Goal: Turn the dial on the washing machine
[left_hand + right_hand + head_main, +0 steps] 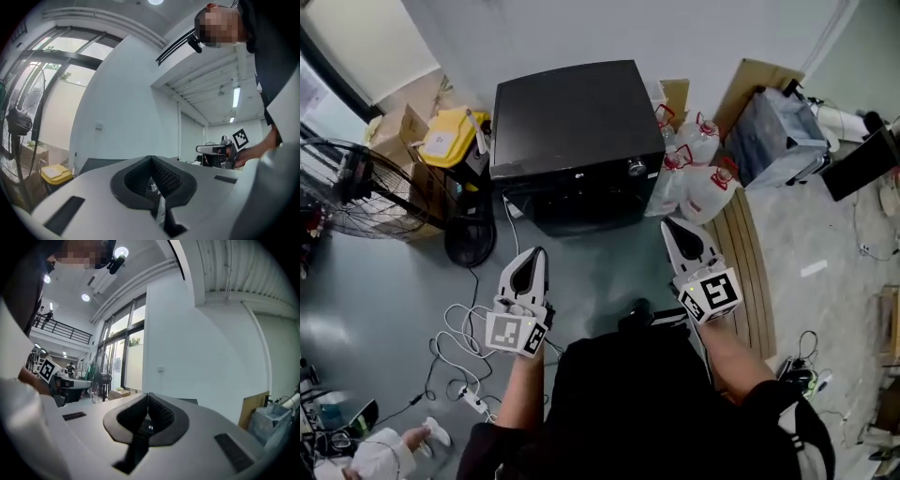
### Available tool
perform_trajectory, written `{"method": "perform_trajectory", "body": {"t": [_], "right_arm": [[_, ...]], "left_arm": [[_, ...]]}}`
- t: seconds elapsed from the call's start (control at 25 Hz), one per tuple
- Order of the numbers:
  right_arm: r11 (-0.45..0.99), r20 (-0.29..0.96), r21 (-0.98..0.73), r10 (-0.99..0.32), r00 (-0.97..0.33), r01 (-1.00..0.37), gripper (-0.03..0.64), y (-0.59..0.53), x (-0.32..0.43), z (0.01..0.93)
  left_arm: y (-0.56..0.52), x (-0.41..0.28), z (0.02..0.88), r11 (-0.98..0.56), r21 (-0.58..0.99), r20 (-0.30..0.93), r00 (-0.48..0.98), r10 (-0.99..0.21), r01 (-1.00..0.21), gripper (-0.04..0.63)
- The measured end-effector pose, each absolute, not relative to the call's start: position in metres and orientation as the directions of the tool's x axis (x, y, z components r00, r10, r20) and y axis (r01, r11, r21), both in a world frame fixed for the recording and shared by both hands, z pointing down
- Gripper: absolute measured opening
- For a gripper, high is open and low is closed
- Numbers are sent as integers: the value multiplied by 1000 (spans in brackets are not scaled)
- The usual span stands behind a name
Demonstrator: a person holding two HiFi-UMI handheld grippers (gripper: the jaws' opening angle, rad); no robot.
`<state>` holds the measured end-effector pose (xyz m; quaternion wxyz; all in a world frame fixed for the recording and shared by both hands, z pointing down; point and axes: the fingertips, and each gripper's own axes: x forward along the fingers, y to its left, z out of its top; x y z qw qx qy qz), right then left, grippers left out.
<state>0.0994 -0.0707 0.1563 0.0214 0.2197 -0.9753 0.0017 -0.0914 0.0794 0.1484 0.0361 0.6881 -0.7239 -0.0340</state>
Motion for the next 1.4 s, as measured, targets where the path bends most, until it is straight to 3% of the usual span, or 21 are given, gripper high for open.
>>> {"method": "perform_trajectory", "body": {"t": [0.4,0.76,1.2,1.4], "right_arm": [[866,53,0,-500,-865,-501,23,49,93,182],[856,146,-22,-509,-848,-517,23,112,125,214],[916,62,16,-402,-914,-402,21,88,146,179],[895,92,-54,-438,-894,-444,21,61,185,187]], "left_arm": [[195,-116,186,91,150,47,-85,-995,-984,15],[246,-72,216,38,240,73,-21,-997,-970,15],[230,-29,179,57,195,42,-50,-998,-979,15],[207,-9,175,43,208,46,-34,-998,-977,15]]}}
